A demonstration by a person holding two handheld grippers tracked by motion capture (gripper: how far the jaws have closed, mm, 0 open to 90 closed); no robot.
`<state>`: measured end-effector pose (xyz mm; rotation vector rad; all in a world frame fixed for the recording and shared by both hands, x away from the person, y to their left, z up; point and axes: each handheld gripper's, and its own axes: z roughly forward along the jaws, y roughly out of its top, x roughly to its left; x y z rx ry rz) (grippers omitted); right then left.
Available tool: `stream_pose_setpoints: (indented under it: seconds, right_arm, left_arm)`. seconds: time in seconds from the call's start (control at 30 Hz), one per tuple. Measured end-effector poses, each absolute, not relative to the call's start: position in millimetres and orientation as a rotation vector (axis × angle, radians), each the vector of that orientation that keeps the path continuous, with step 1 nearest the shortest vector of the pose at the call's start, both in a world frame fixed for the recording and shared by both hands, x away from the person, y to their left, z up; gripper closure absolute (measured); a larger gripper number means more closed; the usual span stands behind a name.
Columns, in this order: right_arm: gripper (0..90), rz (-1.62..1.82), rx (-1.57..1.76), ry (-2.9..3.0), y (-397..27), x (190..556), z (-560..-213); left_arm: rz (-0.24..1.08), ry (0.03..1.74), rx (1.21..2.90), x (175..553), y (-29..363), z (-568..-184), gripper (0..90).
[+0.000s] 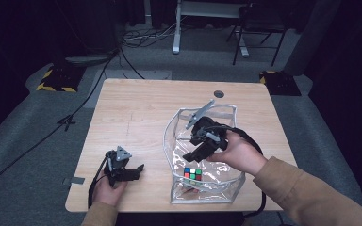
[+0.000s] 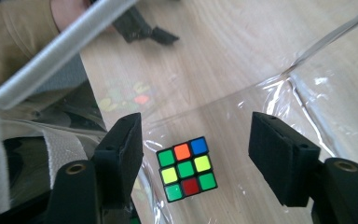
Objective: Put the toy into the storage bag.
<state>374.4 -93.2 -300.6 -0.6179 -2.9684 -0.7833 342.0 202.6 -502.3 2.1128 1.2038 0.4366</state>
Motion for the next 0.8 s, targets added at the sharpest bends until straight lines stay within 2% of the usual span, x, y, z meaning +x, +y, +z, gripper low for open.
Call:
stream_pose_setpoints:
  seconds: [0.4, 0.8]
  right_arm:
    - [34.7, -1.001, -0.665, -3.023, -126, 381, -279]
    - [35.7, -1.083, -0.889, -3.044, -173, 397, -256]
  left_arm:
    - [0.433, 1.205, 2.115, 343, 207, -502, 18.3]
    - [0.444, 1.222, 2.102, 351, 220, -502, 18.1]
